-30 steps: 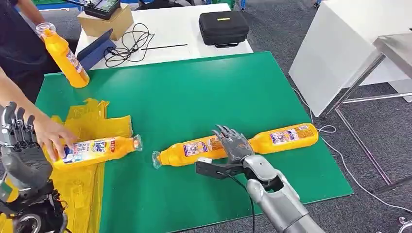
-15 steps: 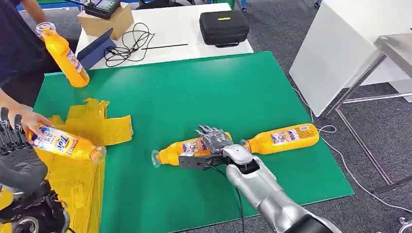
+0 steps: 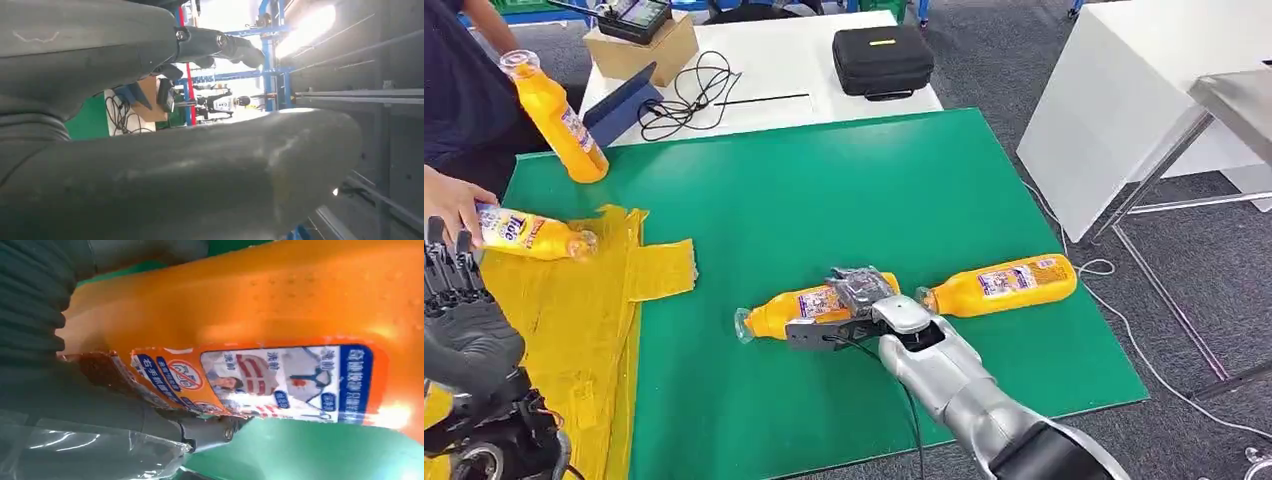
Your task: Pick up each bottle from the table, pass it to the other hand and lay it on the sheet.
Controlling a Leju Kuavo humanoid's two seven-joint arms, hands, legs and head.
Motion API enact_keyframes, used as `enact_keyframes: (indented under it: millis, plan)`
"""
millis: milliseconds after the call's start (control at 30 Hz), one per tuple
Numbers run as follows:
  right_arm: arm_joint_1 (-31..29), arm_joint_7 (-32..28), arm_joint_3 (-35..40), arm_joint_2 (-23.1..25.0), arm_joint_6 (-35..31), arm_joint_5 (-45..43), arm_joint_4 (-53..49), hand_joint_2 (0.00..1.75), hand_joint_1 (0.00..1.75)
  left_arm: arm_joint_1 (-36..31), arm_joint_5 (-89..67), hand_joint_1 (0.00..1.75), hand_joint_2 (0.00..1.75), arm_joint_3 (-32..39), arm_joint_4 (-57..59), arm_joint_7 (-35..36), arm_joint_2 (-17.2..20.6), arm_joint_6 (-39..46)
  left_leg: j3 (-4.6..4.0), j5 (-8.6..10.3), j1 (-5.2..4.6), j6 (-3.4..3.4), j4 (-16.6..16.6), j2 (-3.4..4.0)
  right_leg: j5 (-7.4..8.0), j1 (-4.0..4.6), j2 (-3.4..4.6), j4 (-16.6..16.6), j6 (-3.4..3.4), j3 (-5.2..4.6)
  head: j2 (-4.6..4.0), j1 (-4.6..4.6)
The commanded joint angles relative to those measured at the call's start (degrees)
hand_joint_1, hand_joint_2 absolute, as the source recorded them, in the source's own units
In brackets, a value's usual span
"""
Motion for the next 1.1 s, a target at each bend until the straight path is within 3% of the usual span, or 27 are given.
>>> enact_keyframes:
  millis: [33,167,233,333,367,400,667,800,933,1100]
  plan:
    - [5.2,5.7,-0.7,-3.2,-0.2,4.6,-1.0,1.75,1.75,-1.6,-0.5,0.00,0.00,1.0,2.5,0.7,-2.1,-0.6,0.19,0.05,0.05,-0.06,-0.1,-0.26,-0.03,0.06,-0.32,-0.1,-0.03,0.31,0.00,0.00]
    - [11.9,2.9,-7.4,-3.8,-3.0,0.9,-19.2,1.75,1.75,-0.9,4.2,0.00,0.00,1.6,3.8,6.3,-2.1,-7.1,0.29,0.05,0.04,-0.07,-0.1,-0.39,-0.07,0.04,-0.43,-0.2,-0.04,0.42,0.00,-0.02]
    - [12.4,3.1,-7.4,-4.0,-2.2,0.8,-20.6,1.75,1.75,-0.7,4.2,0.00,0.00,1.7,3.9,6.2,-2.1,-7.3,0.26,0.03,0.01,-0.04,-0.1,-0.32,-0.05,0.01,-0.29,-0.1,-0.03,0.38,0.00,0.00]
    - [16.6,-3.9,-10.3,-3.2,-6.2,-10.2,-29.7,1.75,1.75,1.1,7.4,0.00,0.00,2.2,3.2,6.0,-2.0,-10.1,0.20,-0.03,-0.03,-0.08,0.0,-0.24,-0.08,-0.03,-0.27,-0.1,-0.05,0.36,0.00,0.02]
    - [18.7,-6.0,-10.3,-3.6,-7.6,-14.4,-34.6,1.75,1.75,2.3,9.0,0.00,1.75,2.4,3.0,5.8,-1.7,-11.6,0.14,-0.04,-0.06,-0.08,-0.1,-0.16,-0.07,-0.06,-0.19,0.0,-0.04,0.29,0.00,0.00]
    - [20.4,-8.5,-10.2,-3.7,-8.6,-18.8,-38.2,1.75,1.75,3.2,9.7,0.00,1.75,2.4,3.1,5.9,-1.4,-12.0,0.12,-0.03,-0.06,-0.05,-0.1,-0.18,-0.05,-0.07,-0.17,0.0,-0.02,0.25,0.00,-0.02]
    - [21.0,-8.0,-9.6,-4.2,-8.5,-19.3,-39.7,1.75,1.75,3.0,9.8,0.00,1.75,2.3,3.4,5.9,-1.3,-12.1,-0.30,-0.04,-0.02,-0.06,0.0,-0.20,-0.09,-0.01,-0.22,0.0,-0.02,-0.18,0.00,0.00]
    - [24.9,-15.8,-8.2,-3.4,-14.0,-26.6,-47.0,1.75,1.75,6.7,13.3,0.00,1.75,-0.2,3.7,5.9,0.0,-15.3,-0.23,-0.12,-0.03,-0.09,0.0,-0.05,-0.13,-0.02,-0.10,0.0,-0.04,-0.14,0.00,0.00]
    - [28.2,-17.3,-5.2,-4.5,-17.8,-27.2,-52.5,1.75,1.75,11.0,14.0,0.00,1.75,-3.2,2.3,5.0,-0.4,-17.0,-0.23,-0.14,-0.04,-0.08,-0.1,-0.03,-0.15,-0.04,-0.07,0.0,-0.04,-0.15,0.00,-0.02]
    - [28.8,-17.4,-4.1,-5.0,-19.7,-28.1,-52.3,1.75,1.75,10.5,15.5,0.00,1.75,-4.6,2.9,5.4,-0.6,-18.1,-0.37,-0.10,-0.01,-0.07,0.0,-0.14,-0.12,-0.01,-0.15,0.0,-0.03,-0.24,0.00,0.00]
